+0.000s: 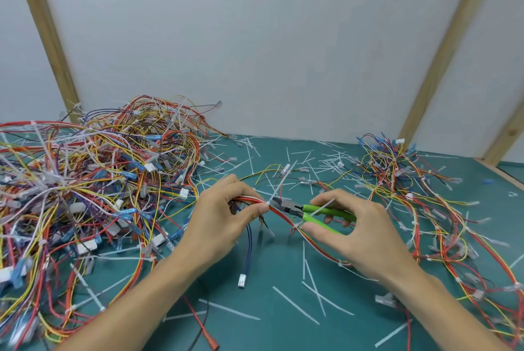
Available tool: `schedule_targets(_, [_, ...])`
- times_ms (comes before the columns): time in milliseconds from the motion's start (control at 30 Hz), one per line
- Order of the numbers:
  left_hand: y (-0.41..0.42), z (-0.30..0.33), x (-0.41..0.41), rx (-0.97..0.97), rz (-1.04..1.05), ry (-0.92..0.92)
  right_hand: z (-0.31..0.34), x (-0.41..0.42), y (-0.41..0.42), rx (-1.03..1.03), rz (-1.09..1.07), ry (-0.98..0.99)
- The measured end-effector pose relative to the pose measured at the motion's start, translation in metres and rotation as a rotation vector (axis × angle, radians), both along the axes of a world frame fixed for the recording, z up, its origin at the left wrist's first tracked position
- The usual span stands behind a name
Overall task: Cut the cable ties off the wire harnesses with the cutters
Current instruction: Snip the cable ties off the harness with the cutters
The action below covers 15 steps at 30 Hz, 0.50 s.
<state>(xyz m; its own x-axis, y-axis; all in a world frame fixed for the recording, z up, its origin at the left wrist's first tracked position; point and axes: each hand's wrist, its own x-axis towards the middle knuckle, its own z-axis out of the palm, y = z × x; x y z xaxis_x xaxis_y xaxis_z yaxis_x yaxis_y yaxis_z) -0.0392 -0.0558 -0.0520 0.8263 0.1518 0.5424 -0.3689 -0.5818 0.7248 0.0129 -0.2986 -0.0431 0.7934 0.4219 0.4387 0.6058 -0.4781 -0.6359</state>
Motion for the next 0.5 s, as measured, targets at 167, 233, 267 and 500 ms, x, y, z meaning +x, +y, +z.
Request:
schedule_targets(167, [-0.0005,-0.0002,-0.0006,0.036,-0.002,0.008,-0.0018,-0.0005,0.0009,-0.02,0.004,-0.012])
schedule_targets(233, [-0.0005,-0.0002,-0.0007,0.049,0.002,0.007,-0.0021,-0.0006,0.0013,-0.022,0.0,-0.019])
schedule_targets(267, [-0.0003,-0.0003,-0.0006,0.052,0.005,0.005,-0.0024,-0.0004,0.0012,-0.02,-0.002,-0.022])
schedule_targets(500, [-0.0024,0.0016,-0.0031,0.04,0.007,-0.027,-0.0001,-0.0006,0.0024,0.027,0.033,0.053])
